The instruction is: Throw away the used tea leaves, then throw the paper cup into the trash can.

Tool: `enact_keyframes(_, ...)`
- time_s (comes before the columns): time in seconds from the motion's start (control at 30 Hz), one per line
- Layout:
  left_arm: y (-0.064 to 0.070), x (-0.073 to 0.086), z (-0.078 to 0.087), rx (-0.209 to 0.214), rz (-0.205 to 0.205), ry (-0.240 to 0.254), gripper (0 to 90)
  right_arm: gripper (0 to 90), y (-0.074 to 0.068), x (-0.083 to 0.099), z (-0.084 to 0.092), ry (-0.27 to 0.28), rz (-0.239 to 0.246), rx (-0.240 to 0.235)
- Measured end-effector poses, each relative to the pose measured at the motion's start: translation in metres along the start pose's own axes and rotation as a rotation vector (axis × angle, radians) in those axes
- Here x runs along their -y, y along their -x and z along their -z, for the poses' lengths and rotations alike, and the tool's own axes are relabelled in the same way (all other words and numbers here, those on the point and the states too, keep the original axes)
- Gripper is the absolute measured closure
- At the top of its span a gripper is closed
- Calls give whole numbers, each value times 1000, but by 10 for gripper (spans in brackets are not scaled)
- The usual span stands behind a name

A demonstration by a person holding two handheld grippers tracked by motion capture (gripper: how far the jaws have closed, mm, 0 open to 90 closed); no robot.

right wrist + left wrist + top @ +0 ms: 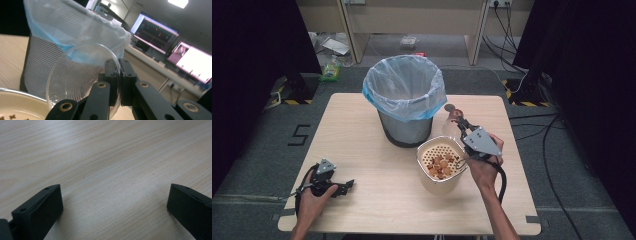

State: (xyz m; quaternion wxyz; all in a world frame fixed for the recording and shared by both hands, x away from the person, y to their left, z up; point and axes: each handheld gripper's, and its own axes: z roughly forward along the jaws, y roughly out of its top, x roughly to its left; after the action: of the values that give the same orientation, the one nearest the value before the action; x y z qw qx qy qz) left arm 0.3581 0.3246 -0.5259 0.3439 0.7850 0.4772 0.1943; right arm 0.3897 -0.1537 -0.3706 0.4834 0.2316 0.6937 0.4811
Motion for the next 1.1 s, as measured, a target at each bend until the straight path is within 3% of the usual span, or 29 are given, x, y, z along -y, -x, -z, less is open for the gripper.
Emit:
enact_keyframes(0.1, 0, 0, 0, 0, 0, 0, 0, 869, 9, 3, 0, -6, -121, -15)
enact_keyframes(0.17, 0, 0, 0, 0, 0, 0, 0, 868, 14, 5, 0, -11, -177, -26)
enact_keyframes(0.27, 0, 0, 0, 0, 0, 0, 0, 868, 19, 8, -2, -29, -199, -18)
enact_keyframes(0.3, 0, 0, 0, 0, 0, 0, 0, 867, 21, 10, -3, -28, -230, -27)
enact_keyframes(0.8, 0, 0, 0, 0, 0, 0, 0, 867, 45, 11, -9, -33, -357, -37)
enact_keyframes(1.1, 0, 0, 0, 0, 0, -1, 0, 866, 65, -5, -21, -41, -351, -18)
